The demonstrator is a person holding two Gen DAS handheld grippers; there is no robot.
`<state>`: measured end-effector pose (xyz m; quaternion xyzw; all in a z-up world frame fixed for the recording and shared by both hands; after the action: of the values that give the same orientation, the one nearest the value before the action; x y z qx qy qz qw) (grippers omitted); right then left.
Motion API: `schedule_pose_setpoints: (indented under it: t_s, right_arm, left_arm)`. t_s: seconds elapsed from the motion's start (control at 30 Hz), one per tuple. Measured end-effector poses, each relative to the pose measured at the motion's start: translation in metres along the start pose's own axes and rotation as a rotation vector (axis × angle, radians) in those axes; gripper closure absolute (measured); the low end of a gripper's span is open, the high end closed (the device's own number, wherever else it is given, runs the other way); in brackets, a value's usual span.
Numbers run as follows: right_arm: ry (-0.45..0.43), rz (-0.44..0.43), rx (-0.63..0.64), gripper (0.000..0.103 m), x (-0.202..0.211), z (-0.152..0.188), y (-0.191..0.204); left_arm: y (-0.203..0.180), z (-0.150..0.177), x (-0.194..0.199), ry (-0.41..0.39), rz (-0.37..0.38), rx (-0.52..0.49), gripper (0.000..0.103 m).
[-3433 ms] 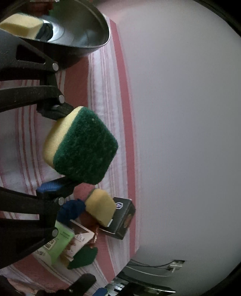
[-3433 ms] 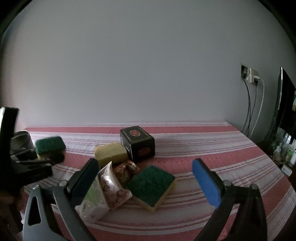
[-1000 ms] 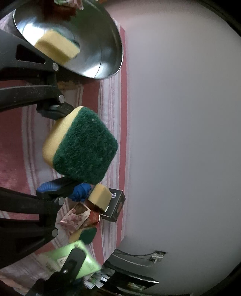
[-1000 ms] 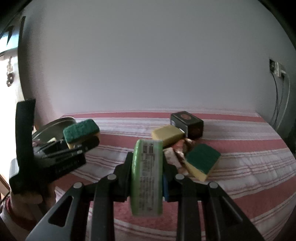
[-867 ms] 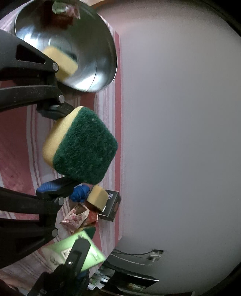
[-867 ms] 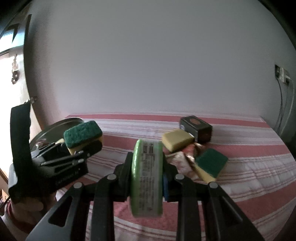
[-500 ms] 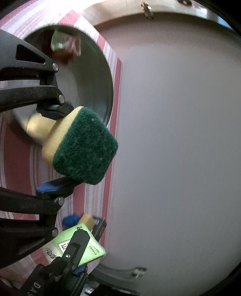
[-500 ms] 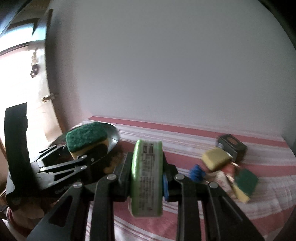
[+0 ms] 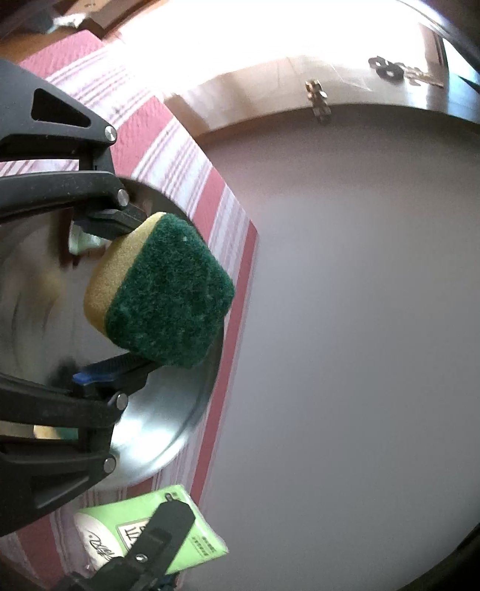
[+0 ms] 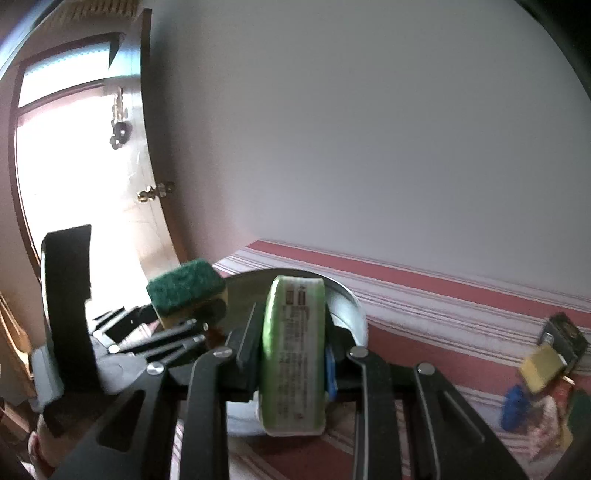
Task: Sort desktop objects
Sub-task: 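Open both grippers to drop the sponge and tissue pack into the tin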
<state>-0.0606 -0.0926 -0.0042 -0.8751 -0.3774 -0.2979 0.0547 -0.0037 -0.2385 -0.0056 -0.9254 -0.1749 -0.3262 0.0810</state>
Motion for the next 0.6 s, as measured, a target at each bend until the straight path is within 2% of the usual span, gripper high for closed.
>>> schedule_pose_setpoints:
  t_s: [0.23,0.47,0.53,0.57,0.6]
  right_arm:
    - [0.038,-0.032,-0.05,0.077,-0.037,-0.007,0.003]
    - [0.075,-0.037,-0.073,0.076,-0.061,-0.01,0.002]
    - [0.07,-0.03,-0.062,0.073,-0.063,-0.009,0.002]
    - [0.06,-0.017,-0.056,0.067,-0.064,-0.009,0.001]
    - [0.052,-0.006,-0.058,0.057,-0.062,-0.008,0.0]
  left_arm:
    - [0.025,-0.003,-0.018,0.044,-0.087,0.018,0.047]
    - [0.031,-0.002,-0.032,0.084,-0.171,0.013,0.045]
    - [0.031,-0.001,-0.037,0.098,-0.177,0.014,0.043]
    - [0.031,0.0,-0.038,0.104,-0.18,0.013,0.039]
    - [0.03,0.001,-0.04,0.112,-0.186,0.01,0.036]
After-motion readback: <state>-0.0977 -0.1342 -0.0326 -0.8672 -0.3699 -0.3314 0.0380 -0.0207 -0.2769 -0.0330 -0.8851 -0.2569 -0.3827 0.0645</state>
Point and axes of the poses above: each gripper's, at about its wrist camera, not at the fingertips, and x roughly against the way its jaws point, y to its left, z to its underside, the point moved 5 cm from there along -x, roughly the way its jaws point, and after that the axes turned 10 degrees about y, right-handed, at the moved point
